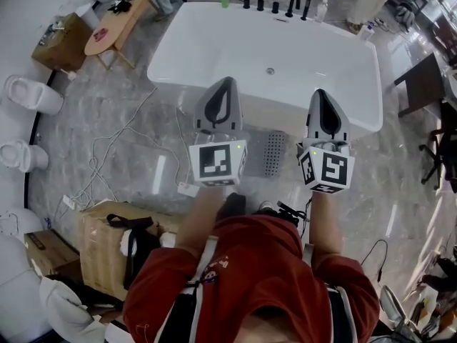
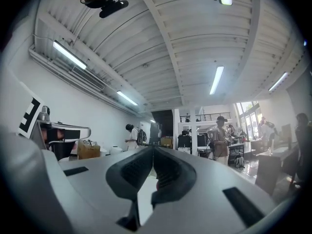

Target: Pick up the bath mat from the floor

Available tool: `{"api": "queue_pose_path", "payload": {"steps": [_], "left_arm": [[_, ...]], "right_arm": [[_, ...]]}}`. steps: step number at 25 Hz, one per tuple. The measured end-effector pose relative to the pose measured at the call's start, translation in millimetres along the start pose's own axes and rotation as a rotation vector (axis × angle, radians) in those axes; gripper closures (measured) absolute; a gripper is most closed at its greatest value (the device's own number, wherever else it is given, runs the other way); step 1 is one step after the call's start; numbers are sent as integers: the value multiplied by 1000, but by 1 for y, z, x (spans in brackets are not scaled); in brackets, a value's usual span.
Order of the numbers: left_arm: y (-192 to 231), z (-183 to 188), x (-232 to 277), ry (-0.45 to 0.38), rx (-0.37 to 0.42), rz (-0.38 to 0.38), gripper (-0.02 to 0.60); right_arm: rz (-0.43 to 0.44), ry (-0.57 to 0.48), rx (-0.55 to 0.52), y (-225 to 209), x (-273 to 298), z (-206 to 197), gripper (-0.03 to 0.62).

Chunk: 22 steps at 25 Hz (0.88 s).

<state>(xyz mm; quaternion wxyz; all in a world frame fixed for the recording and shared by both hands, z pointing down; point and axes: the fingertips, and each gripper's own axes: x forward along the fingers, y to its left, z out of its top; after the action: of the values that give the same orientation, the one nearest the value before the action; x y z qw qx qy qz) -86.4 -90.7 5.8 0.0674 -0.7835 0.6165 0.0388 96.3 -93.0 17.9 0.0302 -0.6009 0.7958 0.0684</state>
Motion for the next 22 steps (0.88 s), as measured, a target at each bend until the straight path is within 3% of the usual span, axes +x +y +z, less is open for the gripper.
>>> {"api": "queue_pose_path", "payload": {"steps": [10,16,22], "left_arm": [[62,-13,20,-3,-17,-21,566],[71,-21,23,16,-22,-58,566],[76,-27,26,23,-17,-43,566]], "right_arm": [[-66,6,-35,35,37,0,582],[-105,16,-44,42,37,-2,582],[-109,23,-46,35,38,-7,582]]}}
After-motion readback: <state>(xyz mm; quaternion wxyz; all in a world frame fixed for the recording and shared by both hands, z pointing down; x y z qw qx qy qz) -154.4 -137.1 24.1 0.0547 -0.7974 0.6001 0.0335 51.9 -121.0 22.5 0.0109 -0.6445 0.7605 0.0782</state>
